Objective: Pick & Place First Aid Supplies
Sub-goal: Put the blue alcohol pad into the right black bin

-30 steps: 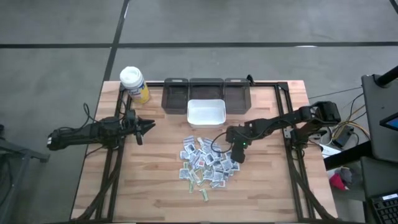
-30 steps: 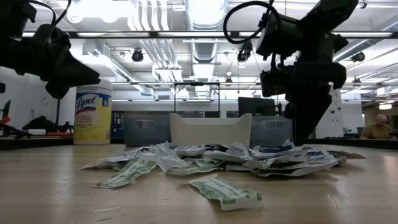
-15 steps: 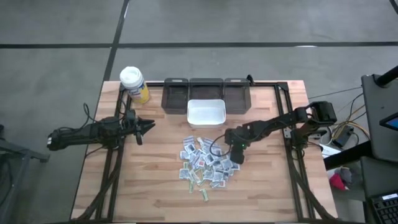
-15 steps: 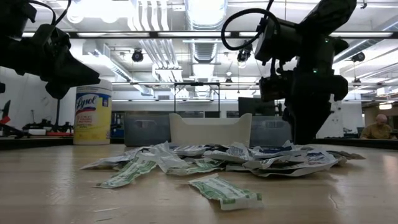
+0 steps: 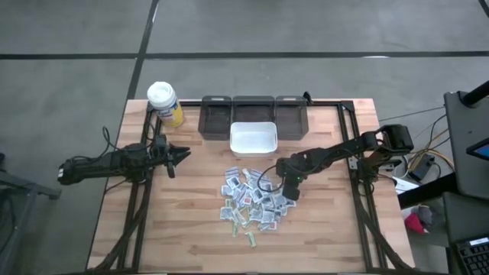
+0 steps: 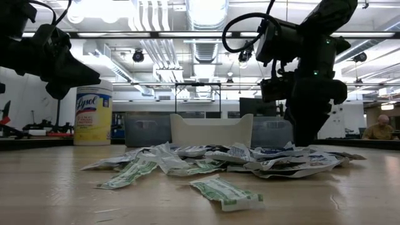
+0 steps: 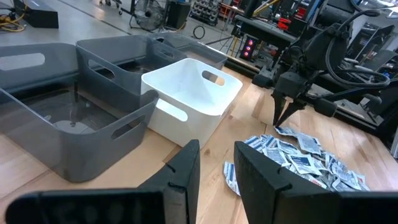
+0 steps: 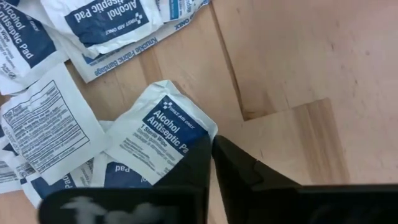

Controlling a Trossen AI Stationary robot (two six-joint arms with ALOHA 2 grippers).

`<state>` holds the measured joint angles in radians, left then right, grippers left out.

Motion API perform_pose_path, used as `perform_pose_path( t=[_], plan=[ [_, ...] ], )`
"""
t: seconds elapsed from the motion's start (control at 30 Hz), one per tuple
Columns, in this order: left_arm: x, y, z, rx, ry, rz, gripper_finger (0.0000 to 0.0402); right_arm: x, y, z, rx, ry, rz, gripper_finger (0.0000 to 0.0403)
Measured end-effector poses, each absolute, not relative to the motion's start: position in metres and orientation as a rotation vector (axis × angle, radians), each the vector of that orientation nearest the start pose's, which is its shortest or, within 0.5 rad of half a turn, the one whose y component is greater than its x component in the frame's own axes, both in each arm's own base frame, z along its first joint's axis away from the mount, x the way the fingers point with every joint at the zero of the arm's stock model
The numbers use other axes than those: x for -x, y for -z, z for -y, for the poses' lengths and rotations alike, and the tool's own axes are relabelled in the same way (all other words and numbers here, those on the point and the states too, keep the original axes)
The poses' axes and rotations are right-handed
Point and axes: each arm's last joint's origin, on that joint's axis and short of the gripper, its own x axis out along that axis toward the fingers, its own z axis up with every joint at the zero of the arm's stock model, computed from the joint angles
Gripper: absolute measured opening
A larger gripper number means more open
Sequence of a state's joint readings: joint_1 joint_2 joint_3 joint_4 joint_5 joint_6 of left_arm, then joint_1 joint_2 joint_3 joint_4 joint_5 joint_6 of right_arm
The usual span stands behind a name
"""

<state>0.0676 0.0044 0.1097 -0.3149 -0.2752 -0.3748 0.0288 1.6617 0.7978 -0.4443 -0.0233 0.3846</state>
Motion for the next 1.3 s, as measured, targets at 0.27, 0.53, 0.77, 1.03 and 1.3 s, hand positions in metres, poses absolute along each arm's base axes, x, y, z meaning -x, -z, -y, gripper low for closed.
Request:
perform_pose_path(
  t=[0.27,0.53,0.77,1.03,1.3],
  plan=[
    [-0.086,-0.17,-0.014,0.348,-0.376,-0.143,0.0094,-0.276,-0.145,-0.006,-0.321,0.224,-1.228,0.0008],
    [-0.086,-0.17,-0.014,0.348,-0.376,-0.142,0.0094,-0.279,-0.193,-0.005,-0.325,0.161,-1.085,0.0008],
    [-0.086,-0.17,-0.014,0.348,-0.376,-0.142,0.0094,-0.275,-0.228,-0.004,-0.356,-0.028,-0.973,0.0008],
    [-0.086,-0.17,-0.014,0.347,-0.376,-0.142,0.0094,-0.278,-0.259,0.001,-0.477,-0.307,-0.739,0.0008],
    [-0.086,-0.17,-0.014,0.347,-0.376,-0.142,0.0094,-0.295,-0.298,-0.001,-0.39,-0.524,-0.321,0.0008]
  ],
)
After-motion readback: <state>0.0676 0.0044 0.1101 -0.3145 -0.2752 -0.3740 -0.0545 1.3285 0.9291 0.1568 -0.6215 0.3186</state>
